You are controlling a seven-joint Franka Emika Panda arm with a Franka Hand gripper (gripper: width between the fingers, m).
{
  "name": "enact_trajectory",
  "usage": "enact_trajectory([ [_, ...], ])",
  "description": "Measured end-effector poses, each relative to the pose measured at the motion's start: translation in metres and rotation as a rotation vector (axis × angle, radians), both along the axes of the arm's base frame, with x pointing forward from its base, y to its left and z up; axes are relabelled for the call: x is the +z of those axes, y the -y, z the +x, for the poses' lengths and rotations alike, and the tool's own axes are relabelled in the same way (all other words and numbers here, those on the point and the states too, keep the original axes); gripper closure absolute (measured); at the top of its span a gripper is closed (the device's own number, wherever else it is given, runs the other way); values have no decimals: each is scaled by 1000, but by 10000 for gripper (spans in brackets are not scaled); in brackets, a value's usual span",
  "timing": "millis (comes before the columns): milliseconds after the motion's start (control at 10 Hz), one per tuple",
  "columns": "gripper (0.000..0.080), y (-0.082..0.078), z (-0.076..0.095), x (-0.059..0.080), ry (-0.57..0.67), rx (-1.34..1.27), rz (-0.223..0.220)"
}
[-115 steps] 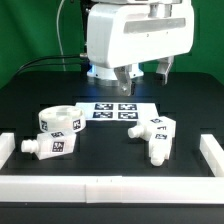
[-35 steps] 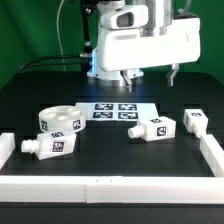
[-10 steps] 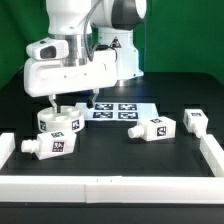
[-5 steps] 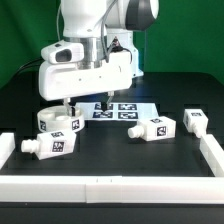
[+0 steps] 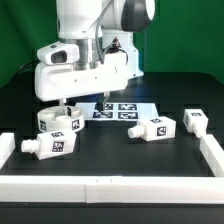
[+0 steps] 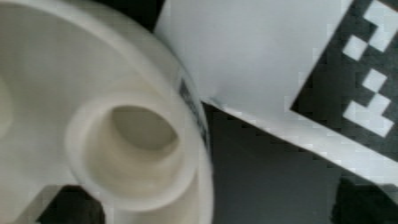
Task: Assemble stool
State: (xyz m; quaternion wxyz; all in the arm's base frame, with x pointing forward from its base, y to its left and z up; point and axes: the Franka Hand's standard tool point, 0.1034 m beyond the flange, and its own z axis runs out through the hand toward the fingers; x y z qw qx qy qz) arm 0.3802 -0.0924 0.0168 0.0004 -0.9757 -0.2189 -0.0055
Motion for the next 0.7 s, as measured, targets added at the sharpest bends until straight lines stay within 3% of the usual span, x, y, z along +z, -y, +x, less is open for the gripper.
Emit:
enact_trajectory([
  [200, 150, 2, -5, -9, -8, -5, -3],
  [600, 179, 4, -5, -10, -7, -8, -3],
  [700, 362, 4, -5, -10, -7, -8, -3],
])
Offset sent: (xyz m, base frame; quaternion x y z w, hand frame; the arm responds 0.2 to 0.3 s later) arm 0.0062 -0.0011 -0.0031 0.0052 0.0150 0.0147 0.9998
